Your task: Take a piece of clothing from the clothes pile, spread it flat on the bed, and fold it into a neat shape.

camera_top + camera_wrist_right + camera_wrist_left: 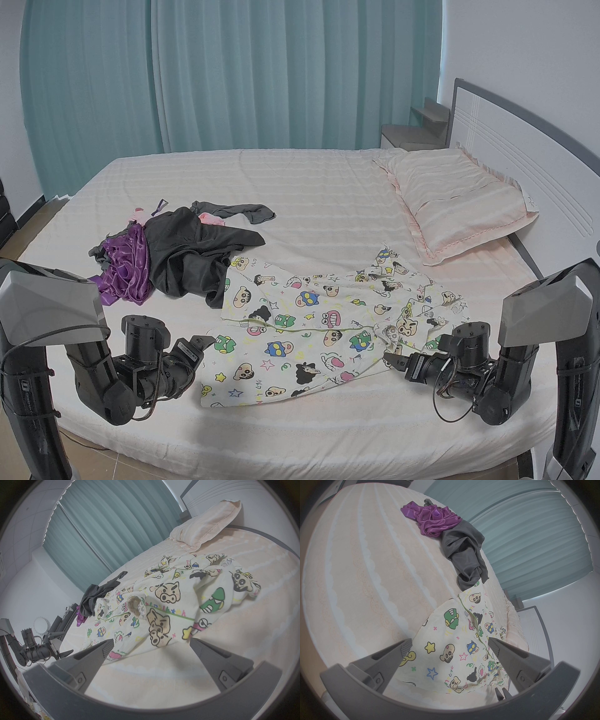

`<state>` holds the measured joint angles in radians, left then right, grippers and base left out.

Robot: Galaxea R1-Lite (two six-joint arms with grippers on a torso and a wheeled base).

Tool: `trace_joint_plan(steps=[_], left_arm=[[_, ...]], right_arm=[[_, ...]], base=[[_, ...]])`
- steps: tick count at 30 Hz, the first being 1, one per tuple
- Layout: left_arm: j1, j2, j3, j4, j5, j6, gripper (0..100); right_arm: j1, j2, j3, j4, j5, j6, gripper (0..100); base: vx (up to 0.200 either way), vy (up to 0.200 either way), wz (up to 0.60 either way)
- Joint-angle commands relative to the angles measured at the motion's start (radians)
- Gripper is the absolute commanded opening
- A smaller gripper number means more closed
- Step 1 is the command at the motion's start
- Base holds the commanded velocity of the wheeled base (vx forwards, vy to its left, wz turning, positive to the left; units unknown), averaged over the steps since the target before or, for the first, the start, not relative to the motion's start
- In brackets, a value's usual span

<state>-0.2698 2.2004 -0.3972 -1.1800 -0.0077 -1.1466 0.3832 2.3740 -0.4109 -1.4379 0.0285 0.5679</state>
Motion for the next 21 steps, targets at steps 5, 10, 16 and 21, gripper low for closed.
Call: trace_joint_plan(steps=[5,10,16,21], left_arm=[[0.0,-0.001,0.0,-0.001,0.0,-0.001,100],[0.0,-0.001,0.0,-0.001,0.0,-0.001,100],[0.0,-0.001,0.0,-0.001,0.0,-0.001,100],[0.0,-0.001,0.0,-0.001,0.0,-0.001,100]], right_arm=[[-0.012,0.082,-0.08,0.017,-0.001,-0.002,100],[-0.04,0.088,-0.082,0.014,-0.001,-0.002,100],[-0.07,0.083,-0.074,0.007,-0.001,0.001,100],[-0.092,0.083,-0.077,0.004,-0.01,0.004,100]], base=[[0.0,0.0,0.0],[0.0,0.0,0.0],[0.0,0.0,0.0],[0.0,0.0,0.0]])
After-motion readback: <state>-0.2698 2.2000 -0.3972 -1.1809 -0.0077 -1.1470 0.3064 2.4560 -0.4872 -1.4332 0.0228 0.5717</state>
